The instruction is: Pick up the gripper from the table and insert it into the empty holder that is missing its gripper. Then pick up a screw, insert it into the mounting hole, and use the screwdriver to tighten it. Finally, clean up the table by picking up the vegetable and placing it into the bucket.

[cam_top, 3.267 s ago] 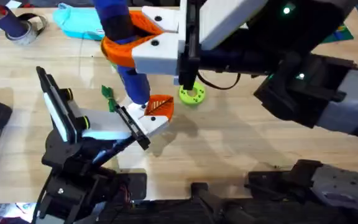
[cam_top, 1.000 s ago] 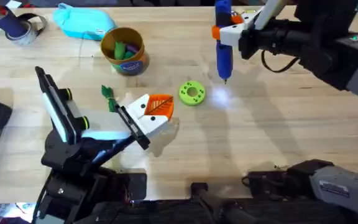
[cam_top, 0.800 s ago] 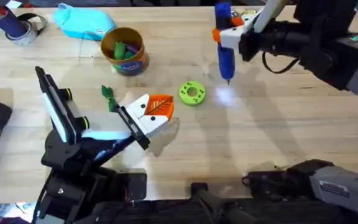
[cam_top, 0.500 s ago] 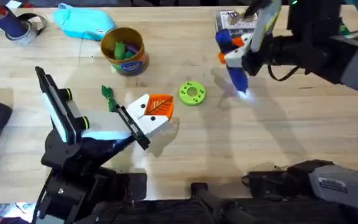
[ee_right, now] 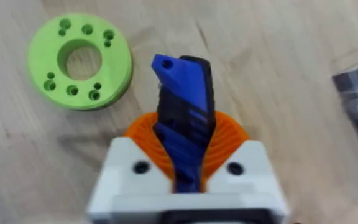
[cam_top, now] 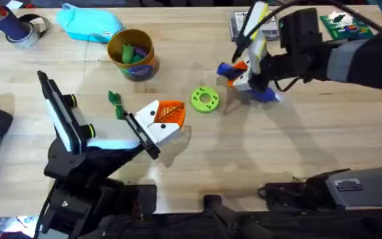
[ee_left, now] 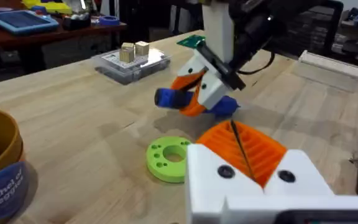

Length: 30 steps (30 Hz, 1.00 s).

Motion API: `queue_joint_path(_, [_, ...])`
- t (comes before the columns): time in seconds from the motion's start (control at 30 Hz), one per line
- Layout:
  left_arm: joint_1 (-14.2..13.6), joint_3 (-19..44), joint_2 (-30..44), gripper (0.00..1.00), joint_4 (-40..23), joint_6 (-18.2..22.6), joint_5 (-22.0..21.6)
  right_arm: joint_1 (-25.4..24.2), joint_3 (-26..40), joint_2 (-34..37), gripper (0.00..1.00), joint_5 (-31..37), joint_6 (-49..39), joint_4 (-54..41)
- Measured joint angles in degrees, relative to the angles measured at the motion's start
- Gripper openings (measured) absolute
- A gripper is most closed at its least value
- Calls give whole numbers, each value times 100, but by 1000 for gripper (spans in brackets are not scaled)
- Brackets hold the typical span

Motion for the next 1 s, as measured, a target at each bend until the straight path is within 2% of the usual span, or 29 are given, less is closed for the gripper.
queue_joint_path(0.07, [0, 0, 0, 16, -21, 0, -2, -2, 0, 116, 365, 2, -42, -90])
queue_joint_path(0.13, [0, 0, 0, 16, -52, 0, -7, -2, 0, 227, 531, 2, -40, -122])
queue_joint_path(0.2, [0, 0, 0, 16, -54, 0, -14, -2, 0, 304, 832, -1, -50, -130])
queue_joint_path(0.23, [-2, 0, 0, 16, -54, 0, -23, -2, 0, 331, 951, 0, -58, -136])
queue_joint_path(0.27, [0, 0, 0, 16, -52, 0, -28, -2, 0, 349, 983, 2, -71, -139])
queue_joint_path(0.43, [0, 0, 0, 16, -52, 0, -48, -6, 0, 370, 997, 0, -19, -117])
queue_joint_path(0.57, [0, 0, 0, 16, -52, 0, -50, -25, 34, 103, 996, 4, 512, -248])
queue_joint_path(0.83, [0, 0, 0, 16, -52, 0, -50, -39, 505, -1472, 997, -46, 1834, -1243])
queue_joint_path(1.0, [0, 0, 0, 16, -52, 0, -50, -43, 602, -2286, 997, -675, 3230, -1504])
